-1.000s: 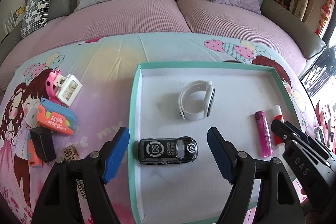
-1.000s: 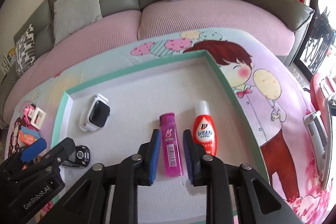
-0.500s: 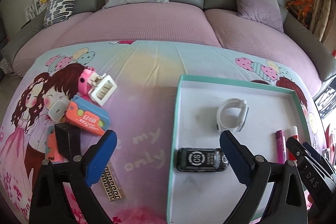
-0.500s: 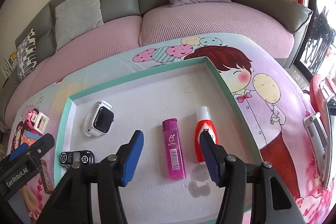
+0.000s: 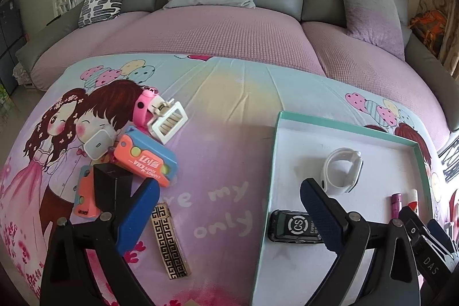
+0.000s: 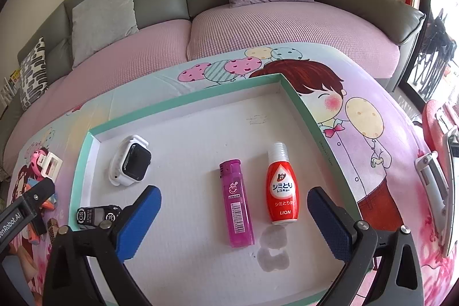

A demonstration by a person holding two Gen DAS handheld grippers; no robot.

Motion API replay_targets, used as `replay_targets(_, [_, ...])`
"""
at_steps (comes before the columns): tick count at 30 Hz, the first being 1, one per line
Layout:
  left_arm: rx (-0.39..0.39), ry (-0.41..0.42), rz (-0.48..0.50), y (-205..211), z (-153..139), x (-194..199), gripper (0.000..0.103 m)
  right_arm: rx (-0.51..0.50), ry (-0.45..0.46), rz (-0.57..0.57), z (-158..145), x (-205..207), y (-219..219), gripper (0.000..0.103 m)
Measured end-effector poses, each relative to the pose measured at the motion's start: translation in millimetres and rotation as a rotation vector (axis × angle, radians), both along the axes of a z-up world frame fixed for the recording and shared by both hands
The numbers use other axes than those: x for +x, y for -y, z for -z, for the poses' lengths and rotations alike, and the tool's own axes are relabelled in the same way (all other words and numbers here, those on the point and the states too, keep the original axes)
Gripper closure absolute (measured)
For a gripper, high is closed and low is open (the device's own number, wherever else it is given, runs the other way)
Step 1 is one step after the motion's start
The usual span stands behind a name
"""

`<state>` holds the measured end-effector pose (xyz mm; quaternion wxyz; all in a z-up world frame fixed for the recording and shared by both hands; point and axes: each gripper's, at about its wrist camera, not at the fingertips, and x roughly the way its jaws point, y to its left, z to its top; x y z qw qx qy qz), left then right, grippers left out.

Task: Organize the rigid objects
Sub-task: 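Withdraw both open tools from the tray toward the remaining items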

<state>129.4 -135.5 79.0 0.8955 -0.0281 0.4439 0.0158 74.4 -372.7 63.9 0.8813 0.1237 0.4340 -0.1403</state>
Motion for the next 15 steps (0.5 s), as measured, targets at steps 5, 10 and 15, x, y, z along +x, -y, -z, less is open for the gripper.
replay_targets(5, [-0.002, 0.003, -0.007, -3.4, -0.9, 0.1, 0.004, 0.003, -0.002, -0.013, 0.3, 1.7, -2.0, 0.0])
replay_targets(10, [0.013, 0.017, -0.024, -11.0, -5.4, -2.1, 0.004, 0.007, 0.016, -0.032, -3.6, 2.2, -9.4, 0.0])
replay_targets(15, [0.02, 0.039, -0.069, -31.3, -13.0, -8.4, 0.004, 0.008, 0.04, -0.074, -8.6, 5.4, -23.6, 0.0])
